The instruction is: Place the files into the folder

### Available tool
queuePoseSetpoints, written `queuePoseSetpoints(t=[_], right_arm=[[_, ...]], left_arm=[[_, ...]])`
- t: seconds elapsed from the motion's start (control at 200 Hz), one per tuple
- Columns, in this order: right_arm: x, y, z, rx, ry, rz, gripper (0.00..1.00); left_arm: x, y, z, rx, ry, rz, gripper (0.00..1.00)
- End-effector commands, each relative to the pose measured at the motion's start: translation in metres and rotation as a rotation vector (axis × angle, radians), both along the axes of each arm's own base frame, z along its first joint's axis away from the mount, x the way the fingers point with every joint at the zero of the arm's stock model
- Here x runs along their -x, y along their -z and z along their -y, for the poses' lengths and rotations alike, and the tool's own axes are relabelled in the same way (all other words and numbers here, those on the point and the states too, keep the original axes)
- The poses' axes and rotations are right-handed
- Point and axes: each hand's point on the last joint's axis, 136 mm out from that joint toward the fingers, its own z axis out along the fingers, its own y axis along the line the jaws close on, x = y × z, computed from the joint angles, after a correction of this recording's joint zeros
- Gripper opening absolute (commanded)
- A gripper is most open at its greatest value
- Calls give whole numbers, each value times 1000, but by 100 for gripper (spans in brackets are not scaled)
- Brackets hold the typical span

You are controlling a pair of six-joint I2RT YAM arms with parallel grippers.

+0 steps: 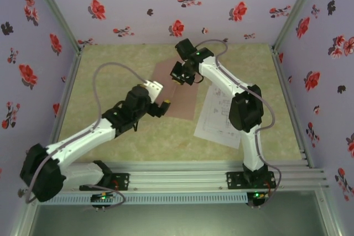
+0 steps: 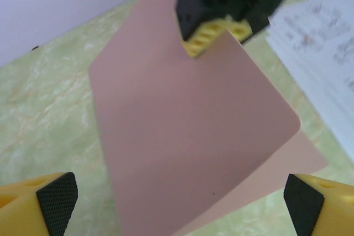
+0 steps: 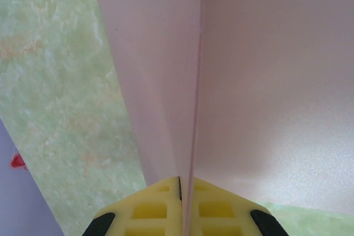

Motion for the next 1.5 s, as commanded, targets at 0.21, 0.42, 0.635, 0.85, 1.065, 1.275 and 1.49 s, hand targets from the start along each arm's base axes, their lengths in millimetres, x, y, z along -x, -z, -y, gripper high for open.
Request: queuePoseSetpoints(t=[0.21,0.42,0.635,0.85,1.065,1.275,1.49], right_arm=[[17,-15,-2,-18,5,-50,0],[26,-23,-4,-46,-2,-61,0],[30,-23,-7,-74,1,-79,0],[18,-47,-13,-166,-52,3,53],[-7,-91,29,-202,39,210,79],[-3,-76,69,-219,189,283,81],[13,25,24,-172,82,56,43]], left_arm=[[-20,0,24,-234,71,132,98],[-40,9,30,-288,9,119,86],[-42,10,34,-261,-25,94,13],[-27,6,25,-162,-92,53,0],[-14,-10,0,95,-258,15,0],[2,-12,-21,284,-333,-19,0],[14,-12,-49,451,-429,-56,0]])
